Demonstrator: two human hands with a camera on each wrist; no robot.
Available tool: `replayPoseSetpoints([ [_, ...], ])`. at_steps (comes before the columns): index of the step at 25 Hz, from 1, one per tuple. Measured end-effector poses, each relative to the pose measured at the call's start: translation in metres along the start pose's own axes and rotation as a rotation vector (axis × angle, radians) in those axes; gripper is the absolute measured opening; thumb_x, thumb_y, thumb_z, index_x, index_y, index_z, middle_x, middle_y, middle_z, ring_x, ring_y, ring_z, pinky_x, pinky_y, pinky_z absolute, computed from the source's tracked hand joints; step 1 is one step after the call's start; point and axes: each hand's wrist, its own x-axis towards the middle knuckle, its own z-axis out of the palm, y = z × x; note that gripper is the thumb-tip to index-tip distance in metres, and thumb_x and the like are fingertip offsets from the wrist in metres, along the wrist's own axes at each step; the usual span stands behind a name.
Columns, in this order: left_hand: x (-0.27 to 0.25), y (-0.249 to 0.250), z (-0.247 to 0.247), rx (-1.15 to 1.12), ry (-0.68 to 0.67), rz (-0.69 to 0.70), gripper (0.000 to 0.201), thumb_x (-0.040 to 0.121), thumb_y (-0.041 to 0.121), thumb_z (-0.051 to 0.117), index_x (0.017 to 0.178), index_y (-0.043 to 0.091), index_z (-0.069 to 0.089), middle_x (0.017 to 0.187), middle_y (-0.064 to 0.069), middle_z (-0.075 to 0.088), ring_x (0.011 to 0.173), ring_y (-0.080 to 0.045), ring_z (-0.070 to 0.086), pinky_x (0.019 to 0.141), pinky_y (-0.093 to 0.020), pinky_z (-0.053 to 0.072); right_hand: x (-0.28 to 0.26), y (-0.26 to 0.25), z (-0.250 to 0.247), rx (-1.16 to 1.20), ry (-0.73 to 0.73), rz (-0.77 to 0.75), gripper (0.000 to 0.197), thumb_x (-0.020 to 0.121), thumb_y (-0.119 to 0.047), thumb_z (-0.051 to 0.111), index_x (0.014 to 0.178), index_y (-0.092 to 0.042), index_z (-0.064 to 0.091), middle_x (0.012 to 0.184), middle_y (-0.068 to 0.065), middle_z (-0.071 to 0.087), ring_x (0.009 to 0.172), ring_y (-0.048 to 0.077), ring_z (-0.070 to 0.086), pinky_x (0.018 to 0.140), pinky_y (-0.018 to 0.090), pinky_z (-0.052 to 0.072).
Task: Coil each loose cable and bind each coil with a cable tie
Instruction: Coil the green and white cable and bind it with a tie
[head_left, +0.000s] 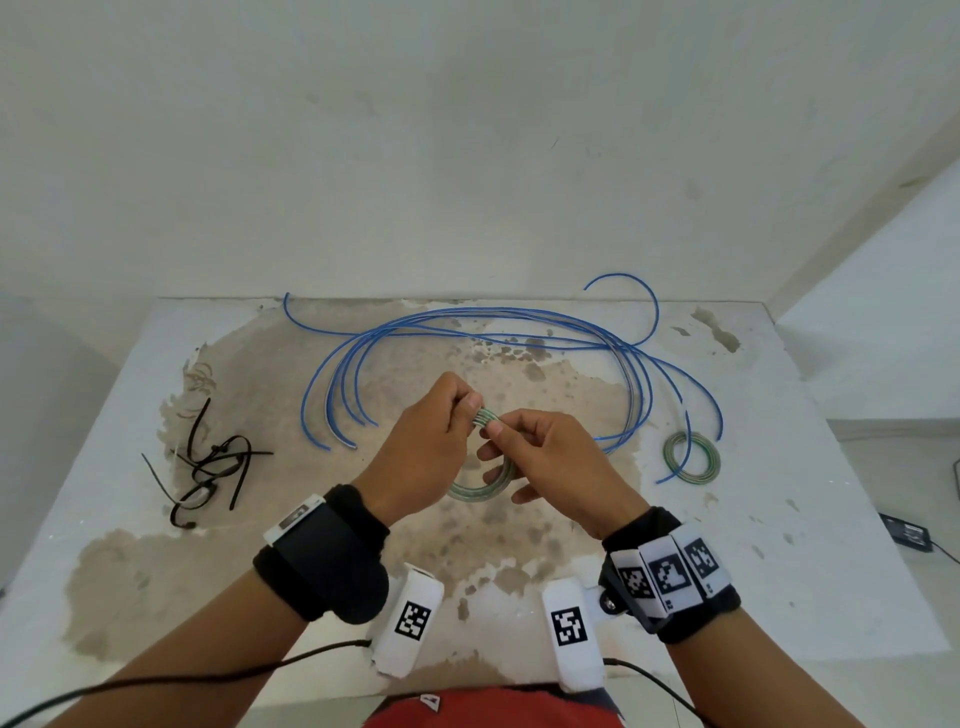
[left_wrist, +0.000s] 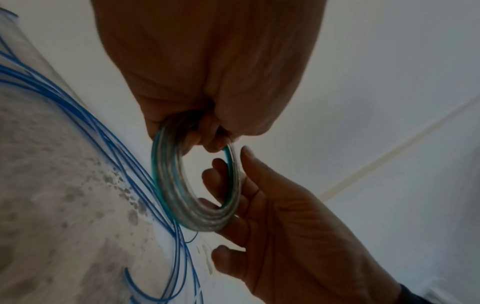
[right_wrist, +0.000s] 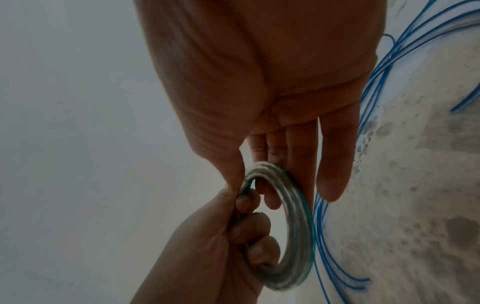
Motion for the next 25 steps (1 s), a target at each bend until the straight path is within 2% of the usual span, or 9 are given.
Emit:
replayPoseSetpoints([
  [2,-0.002,0.003,0.007,0.007,-0.022,0.009,0.021,0.106,0.031,0.042,0.091,0.018,0.048,0.077,-0.007,0.058,0.063,-0.009,0.045,0.062,-0.034,0.041,-0.002,0.002,-0.009,-0.035,-0.022,-0.005,0.021,0.098,-0.033,0.065,0.097,-0.015,0.075,0.088,-0.002,0.079,0.078,0.015,0.076,0.063,0.032,0.057],
  [4,-0.002,0.006,0.015,-0.014,-0.034,-0.014,0.022,0.107,0.031,0.041,0.090,0.019,0.047,0.074,-0.009,0.056,0.058,-0.010,0.044,0.058,-0.037,0.039,-0.003,0.004,-0.021,-0.076,-0.019,-0.035,0.020,0.098,-0.030,0.066,0.093,-0.014,0.076,0.079,-0.002,0.078,0.070,0.009,0.072,0.063,0.030,0.057],
  [6,0.001,0.010,0.026,-0.080,-0.040,-0.056,0.023,0.107,0.032,0.041,0.087,0.021,0.045,0.067,0.003,0.051,0.050,-0.007,0.038,0.051,-0.032,0.035,-0.005,0.008,-0.032,-0.082,-0.004,-0.047,0.019,0.098,-0.029,0.067,0.089,-0.015,0.077,0.076,-0.001,0.077,0.067,0.007,0.069,0.063,0.029,0.057],
  [8,0.004,0.016,0.037,-0.111,-0.048,-0.081,0.024,0.107,0.033,0.042,0.085,0.022,0.045,0.061,0.013,0.048,0.049,-0.005,0.035,0.051,-0.029,0.034,-0.008,0.013,-0.042,-0.034,0.006,-0.030,0.019,0.097,-0.030,0.067,0.090,-0.015,0.077,0.077,0.000,0.077,0.069,0.008,0.070,0.063,0.029,0.056],
  [10,0.007,0.021,0.047,-0.098,-0.059,-0.078,0.024,0.107,0.032,0.042,0.086,0.020,0.046,0.059,0.016,0.047,0.051,-0.005,0.036,0.054,-0.030,0.035,-0.012,0.016,-0.052,0.016,-0.005,0.002,0.021,0.098,-0.032,0.066,0.093,-0.014,0.075,0.082,0.001,0.078,0.072,0.011,0.073,0.063,0.030,0.055],
  [14,0.009,0.034,0.059,-0.061,-0.106,-0.079,0.023,0.106,0.030,0.043,0.088,0.017,0.048,0.064,0.013,0.047,0.054,-0.004,0.037,0.057,-0.029,0.036,-0.017,0.020,-0.073,-0.009,-0.107,0.043,0.025,0.097,-0.043,0.064,0.102,-0.020,0.074,0.092,-0.005,0.079,0.080,0.014,0.076,0.059,0.026,0.052],
  [18,0.006,0.042,0.069,-0.011,-0.131,-0.109,0.020,0.106,0.030,0.045,0.089,0.021,0.050,0.070,0.012,0.052,0.056,-0.003,0.041,0.057,-0.028,0.039,-0.016,0.029,-0.085,-0.090,-0.092,-0.016,0.025,0.098,-0.039,0.065,0.093,-0.019,0.078,0.081,-0.003,0.078,0.070,0.007,0.070,0.056,0.021,0.048],
  [22,0.007,0.046,0.067,-0.168,-0.112,-0.123,0.016,0.105,0.028,0.050,0.094,0.015,0.051,0.070,0.006,0.058,0.056,-0.011,0.047,0.055,-0.030,0.048,-0.014,0.031,-0.087,-0.001,-0.078,-0.010,0.024,0.098,-0.033,0.065,0.092,-0.015,0.078,0.080,0.000,0.078,0.069,0.007,0.070,0.054,0.019,0.045],
  [25,0.007,0.047,0.059,-0.291,-0.137,-0.156,0.023,0.106,0.028,0.047,0.098,0.006,0.049,0.068,0.002,0.053,0.054,-0.012,0.044,0.055,-0.032,0.053,-0.009,0.029,-0.085,0.059,-0.077,0.017,0.026,0.100,-0.029,0.064,0.093,-0.008,0.076,0.078,0.000,0.077,0.067,0.007,0.069,0.053,0.019,0.045],
])
